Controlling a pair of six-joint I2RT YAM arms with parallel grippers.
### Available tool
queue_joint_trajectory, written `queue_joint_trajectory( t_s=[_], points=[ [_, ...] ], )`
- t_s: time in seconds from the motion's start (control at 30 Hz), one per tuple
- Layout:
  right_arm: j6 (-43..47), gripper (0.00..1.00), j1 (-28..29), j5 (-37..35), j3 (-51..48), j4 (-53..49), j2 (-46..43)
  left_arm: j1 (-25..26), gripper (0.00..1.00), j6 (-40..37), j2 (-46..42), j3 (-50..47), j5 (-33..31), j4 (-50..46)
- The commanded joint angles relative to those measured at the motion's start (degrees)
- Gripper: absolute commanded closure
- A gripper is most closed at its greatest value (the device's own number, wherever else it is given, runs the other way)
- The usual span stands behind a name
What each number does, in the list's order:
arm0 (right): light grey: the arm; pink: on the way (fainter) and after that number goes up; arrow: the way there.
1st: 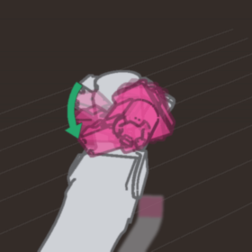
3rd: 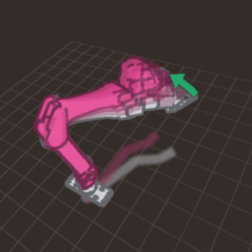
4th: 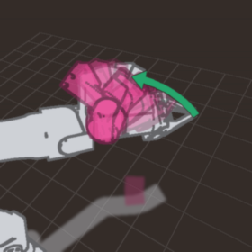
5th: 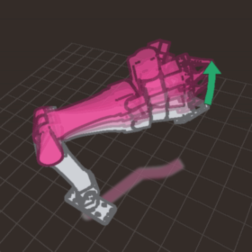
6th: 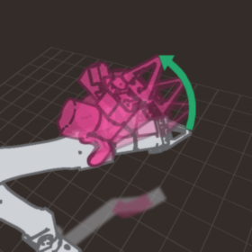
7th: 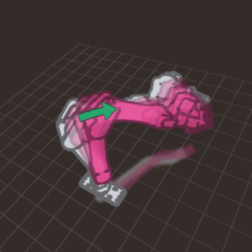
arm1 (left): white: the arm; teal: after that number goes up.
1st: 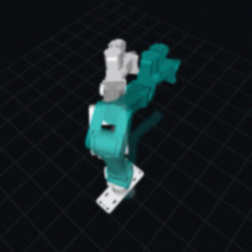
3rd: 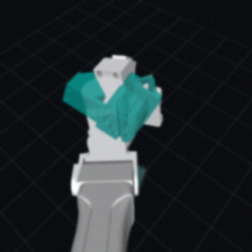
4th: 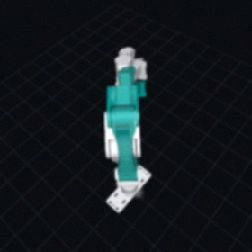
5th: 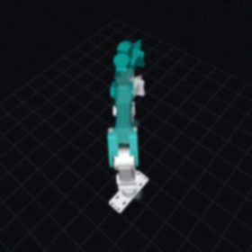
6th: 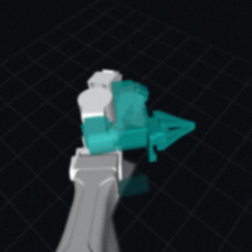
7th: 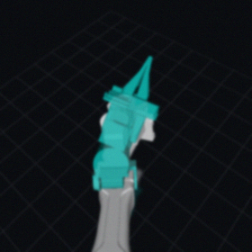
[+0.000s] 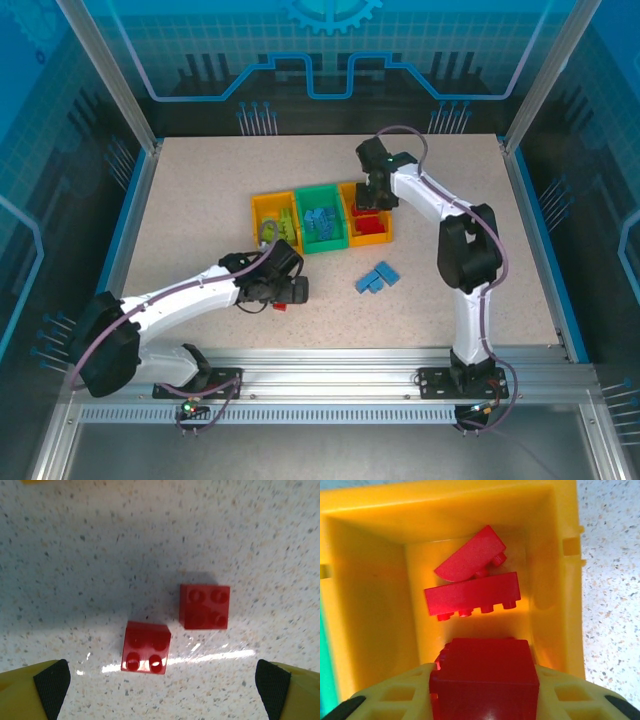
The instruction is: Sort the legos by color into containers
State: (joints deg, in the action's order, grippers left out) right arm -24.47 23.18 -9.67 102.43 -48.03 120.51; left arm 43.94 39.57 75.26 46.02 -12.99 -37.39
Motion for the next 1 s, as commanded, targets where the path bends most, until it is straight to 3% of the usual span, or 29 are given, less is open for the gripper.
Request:
queue_joint_trajectory(
  t_s=[0.0,0.13,0.37,0.5,0.73,0.97],
  points=[
    [1.7,0.61,-0.8,1.8,3.9,-2.6,2.2,1.0,0.01,2.0,-0.6,-2.7,-1.3,-0.5],
    [2.0,0.57,-0.8,2.3,5.7,-3.0,3.7,1.0,0.07,1.4,0.3,-5.2,-1.1,2.0],
    [1.1,0.29,-0.4,4.1,5.8,-3.8,2.4,0.9,0.11,-0.9,3.6,-5.9,-1.5,5.9],
    [0.6,0.23,1.0,5.4,2.7,-2.7,-1.8,0.9,0.14,-1.9,7.2,-5.0,-1.4,7.7],
    [-1.5,0.18,2.1,6.0,-6.1,0.0,-10.9,0.2,0.33,-2.9,11.5,-3.8,-1.4,9.8],
    [-1.7,0.17,2.9,4.4,-13.2,0.7,-17.8,0.0,0.65,-2.1,9.1,-4.0,-1.9,9.0]
  ],
)
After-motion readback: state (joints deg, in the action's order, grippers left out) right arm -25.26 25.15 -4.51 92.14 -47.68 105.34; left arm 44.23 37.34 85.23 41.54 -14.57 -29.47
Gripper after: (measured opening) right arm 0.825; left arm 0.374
